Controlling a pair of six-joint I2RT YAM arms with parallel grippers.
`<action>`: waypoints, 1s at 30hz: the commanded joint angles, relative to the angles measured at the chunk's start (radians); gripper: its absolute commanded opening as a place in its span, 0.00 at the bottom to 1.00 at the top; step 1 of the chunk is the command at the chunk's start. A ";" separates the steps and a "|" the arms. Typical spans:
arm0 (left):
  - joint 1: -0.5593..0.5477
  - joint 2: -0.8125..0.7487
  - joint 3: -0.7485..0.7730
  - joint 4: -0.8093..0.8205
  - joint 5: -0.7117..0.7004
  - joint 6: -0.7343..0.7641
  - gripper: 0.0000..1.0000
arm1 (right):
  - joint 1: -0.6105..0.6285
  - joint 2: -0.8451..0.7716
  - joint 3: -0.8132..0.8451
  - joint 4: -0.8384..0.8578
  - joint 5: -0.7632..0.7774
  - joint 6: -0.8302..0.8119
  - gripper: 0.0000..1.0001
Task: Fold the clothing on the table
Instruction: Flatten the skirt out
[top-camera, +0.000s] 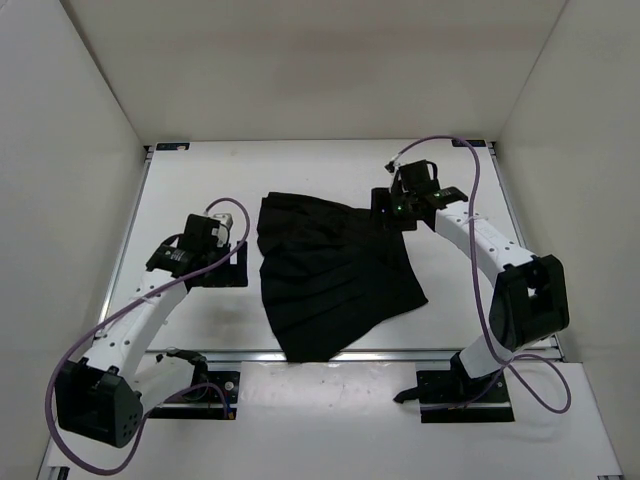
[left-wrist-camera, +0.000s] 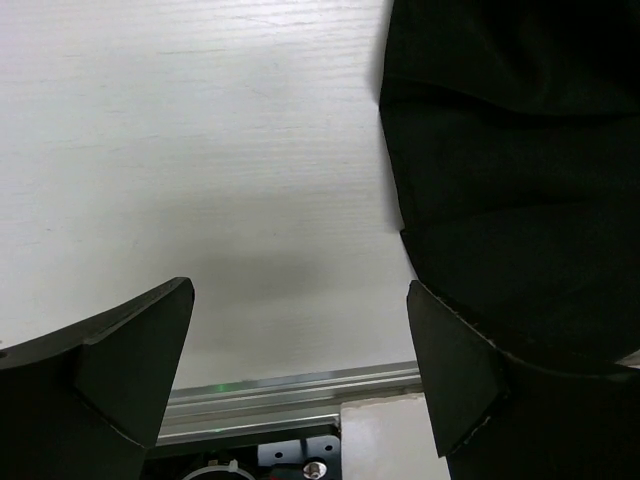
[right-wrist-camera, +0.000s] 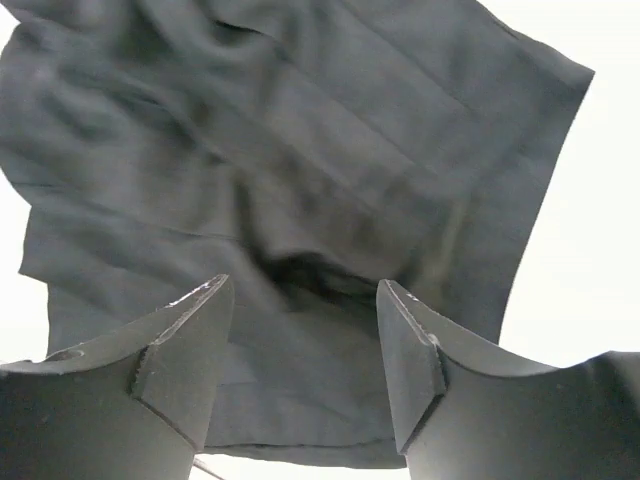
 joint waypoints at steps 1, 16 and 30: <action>0.015 -0.066 -0.001 0.022 0.036 0.022 0.99 | -0.033 -0.050 -0.026 0.045 -0.014 -0.021 0.58; -0.318 0.049 -0.353 0.752 0.378 -0.418 0.99 | -0.080 0.066 -0.178 0.220 0.008 -0.006 0.58; -0.243 0.490 -0.276 0.828 0.263 -0.412 0.38 | -0.103 0.300 -0.070 0.263 -0.010 0.056 0.00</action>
